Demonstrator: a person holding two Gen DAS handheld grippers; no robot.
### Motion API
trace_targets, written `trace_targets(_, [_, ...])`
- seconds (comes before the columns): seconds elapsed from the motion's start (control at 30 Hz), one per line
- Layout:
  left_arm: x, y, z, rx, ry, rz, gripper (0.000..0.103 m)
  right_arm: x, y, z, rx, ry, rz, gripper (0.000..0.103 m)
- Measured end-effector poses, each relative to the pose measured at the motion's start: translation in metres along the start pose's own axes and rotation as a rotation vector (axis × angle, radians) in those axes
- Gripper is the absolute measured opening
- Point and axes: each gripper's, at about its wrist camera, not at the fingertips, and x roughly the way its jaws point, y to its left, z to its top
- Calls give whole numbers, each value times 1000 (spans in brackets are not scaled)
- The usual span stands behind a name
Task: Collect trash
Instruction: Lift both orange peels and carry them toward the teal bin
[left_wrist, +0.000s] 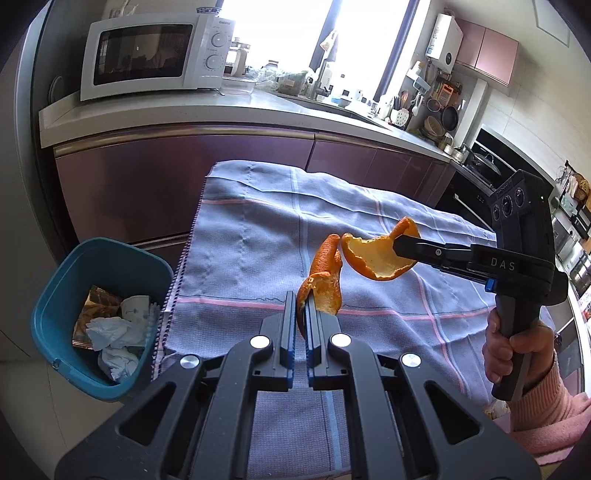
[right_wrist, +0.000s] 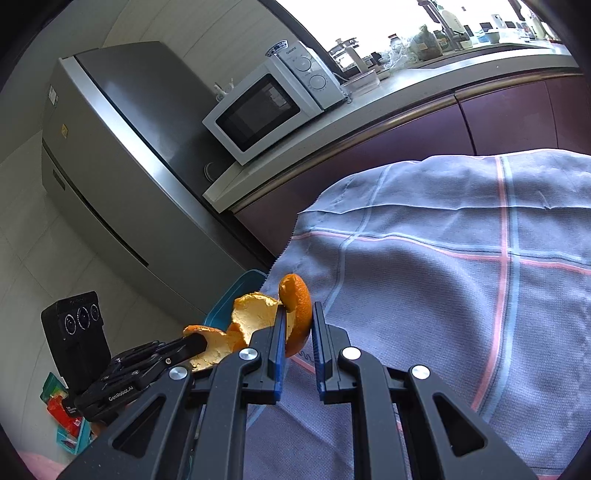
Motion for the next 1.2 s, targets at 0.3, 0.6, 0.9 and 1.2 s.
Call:
trace_targets(0.3, [-15,25,-1,-38,-25,44,5,32,26,7,-42,47,35,12])
trace_targets(0.6, [-27,47,2,-70,-50,83,5,58,46,15,-75,80,64,12])
trace_targets(0.9, [-35,73,3,-102,-68,132,5,81,67,22,-121,110,80,12])
trace_targets(1.2, [-40,100,2,-136,-78,192,5,109,83,25,-147,148,93,12])
